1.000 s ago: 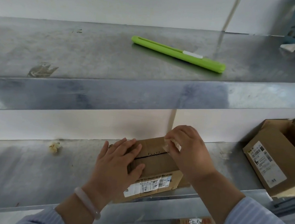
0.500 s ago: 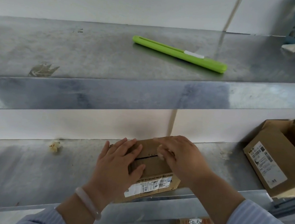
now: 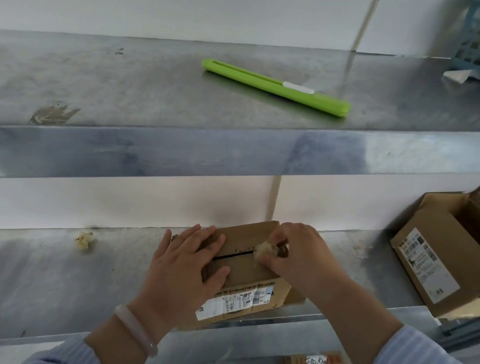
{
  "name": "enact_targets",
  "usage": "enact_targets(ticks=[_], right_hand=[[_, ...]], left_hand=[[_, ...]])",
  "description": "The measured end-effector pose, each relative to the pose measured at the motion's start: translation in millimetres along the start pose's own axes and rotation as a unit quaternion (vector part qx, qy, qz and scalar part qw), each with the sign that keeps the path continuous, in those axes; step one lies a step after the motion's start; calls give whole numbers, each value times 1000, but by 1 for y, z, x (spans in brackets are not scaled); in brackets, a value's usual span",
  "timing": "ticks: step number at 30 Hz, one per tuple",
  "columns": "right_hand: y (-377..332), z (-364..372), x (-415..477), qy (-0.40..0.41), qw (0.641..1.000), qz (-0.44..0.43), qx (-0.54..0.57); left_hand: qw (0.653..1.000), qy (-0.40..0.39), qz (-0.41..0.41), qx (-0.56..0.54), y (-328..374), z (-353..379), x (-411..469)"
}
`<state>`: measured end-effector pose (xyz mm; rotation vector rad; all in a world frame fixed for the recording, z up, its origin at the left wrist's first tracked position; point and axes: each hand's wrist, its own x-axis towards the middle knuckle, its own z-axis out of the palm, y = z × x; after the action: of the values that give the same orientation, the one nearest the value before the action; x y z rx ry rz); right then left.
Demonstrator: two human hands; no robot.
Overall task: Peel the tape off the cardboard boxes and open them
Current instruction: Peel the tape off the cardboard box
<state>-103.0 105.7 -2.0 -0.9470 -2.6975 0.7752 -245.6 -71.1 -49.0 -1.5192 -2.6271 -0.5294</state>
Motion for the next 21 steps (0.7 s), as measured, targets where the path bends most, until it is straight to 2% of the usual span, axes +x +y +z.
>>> enact_targets(ticks=[4,6,11,14,18,21], right_hand=[[9,-5,-2,87,989,61,100],[16,-8,-1,134,984,63,99],[24,4,-2,131,989,-64,-1],[22,9,-4,136,985,-104,11],[18,6,-6,82,993,-24,79],[17,2,-4,51,985,76,145]], left_hand=[[1000,-1,5,3,0,-2,0],[1000,-5,4,7,1,-2,0],[1000,-5,9,12,2,-3,-1],[1000,-9,6,7,1,-3,0],[1000,-10,5,2,1,-3,1],[1000,-12,0,-3,1,-3,1]])
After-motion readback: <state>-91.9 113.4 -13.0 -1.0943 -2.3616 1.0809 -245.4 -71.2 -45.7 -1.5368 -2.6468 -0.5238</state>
